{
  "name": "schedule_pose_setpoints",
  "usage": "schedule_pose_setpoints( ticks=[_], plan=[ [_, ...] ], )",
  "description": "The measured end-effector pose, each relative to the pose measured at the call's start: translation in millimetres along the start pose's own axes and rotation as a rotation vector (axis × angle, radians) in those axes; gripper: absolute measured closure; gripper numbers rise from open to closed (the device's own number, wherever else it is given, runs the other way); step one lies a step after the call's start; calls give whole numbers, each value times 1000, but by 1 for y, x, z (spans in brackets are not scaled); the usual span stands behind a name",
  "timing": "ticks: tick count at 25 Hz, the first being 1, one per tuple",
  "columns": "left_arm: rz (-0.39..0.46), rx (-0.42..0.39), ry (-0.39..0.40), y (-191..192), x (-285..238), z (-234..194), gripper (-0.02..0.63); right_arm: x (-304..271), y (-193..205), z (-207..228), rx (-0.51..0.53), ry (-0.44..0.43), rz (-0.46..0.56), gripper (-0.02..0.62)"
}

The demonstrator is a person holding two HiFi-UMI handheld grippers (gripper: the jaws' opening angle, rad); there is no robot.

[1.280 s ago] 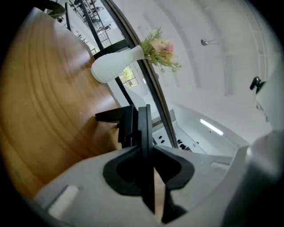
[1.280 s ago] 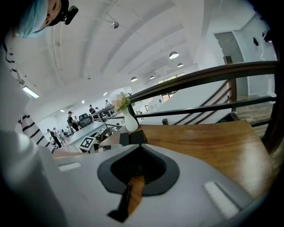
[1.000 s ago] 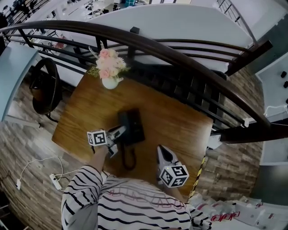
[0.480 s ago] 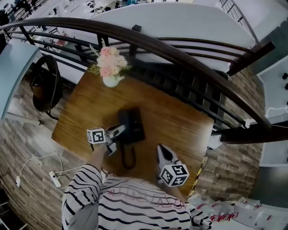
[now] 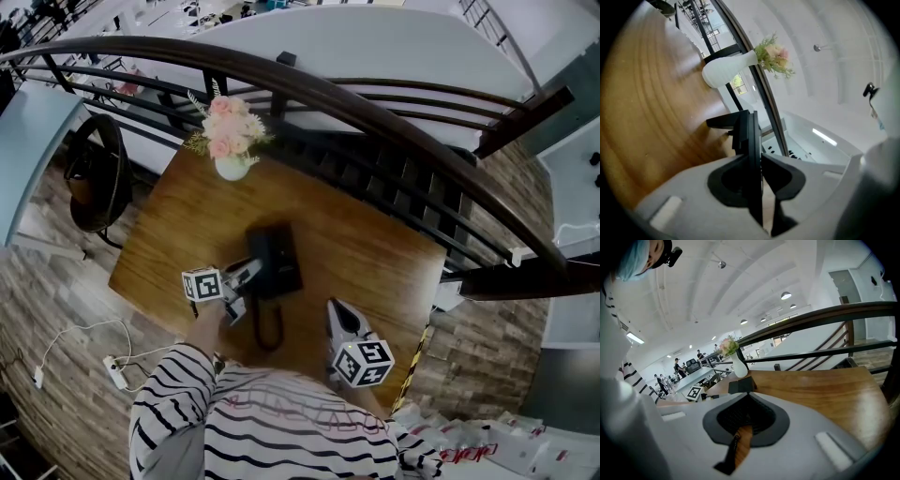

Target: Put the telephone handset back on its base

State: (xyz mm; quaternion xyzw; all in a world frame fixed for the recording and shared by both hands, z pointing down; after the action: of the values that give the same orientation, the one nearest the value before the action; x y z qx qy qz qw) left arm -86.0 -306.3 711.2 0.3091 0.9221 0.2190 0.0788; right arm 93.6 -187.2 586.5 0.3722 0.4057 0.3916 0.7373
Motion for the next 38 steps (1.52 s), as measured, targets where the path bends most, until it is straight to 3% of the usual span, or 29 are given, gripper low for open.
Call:
schedule_pose_setpoints(
  ticks=[5, 7, 18, 23, 28, 31, 38],
  plan=[
    [9, -17, -26, 1, 3, 8, 474, 5, 0, -3, -3, -11, 5, 595],
    [-2, -29, -56, 4, 7, 3, 414, 5, -1, -4, -12, -17, 11, 595],
    [22, -64, -85, 8, 31, 14, 399, 15, 1, -13, 3, -42, 17, 595],
    [31, -135, -122, 5, 42, 21, 390, 17, 2, -17, 11, -55, 21, 595],
    [53, -181, -85, 4, 48, 49, 414, 23, -1, -23, 14, -72, 31, 594],
    [68, -222, -56, 1, 53, 65, 476, 25, -1, -27, 17, -85, 38, 595],
    [66, -399, -52, 0, 64, 107, 536, 37, -1, -31, 12, -108, 55, 595]
  ],
)
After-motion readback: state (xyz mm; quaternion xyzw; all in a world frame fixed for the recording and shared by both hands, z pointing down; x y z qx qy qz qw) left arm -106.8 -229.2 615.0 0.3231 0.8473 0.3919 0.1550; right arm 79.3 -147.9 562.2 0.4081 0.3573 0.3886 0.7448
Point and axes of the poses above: the fingertips, and each gripper's own axes: x backward along the fingers, z to its right, y out of its underside, the point moved 2 cm from there along x, backward along the fingers, and after that the axes turned 11 degrees about z, right-handed, at the moved point
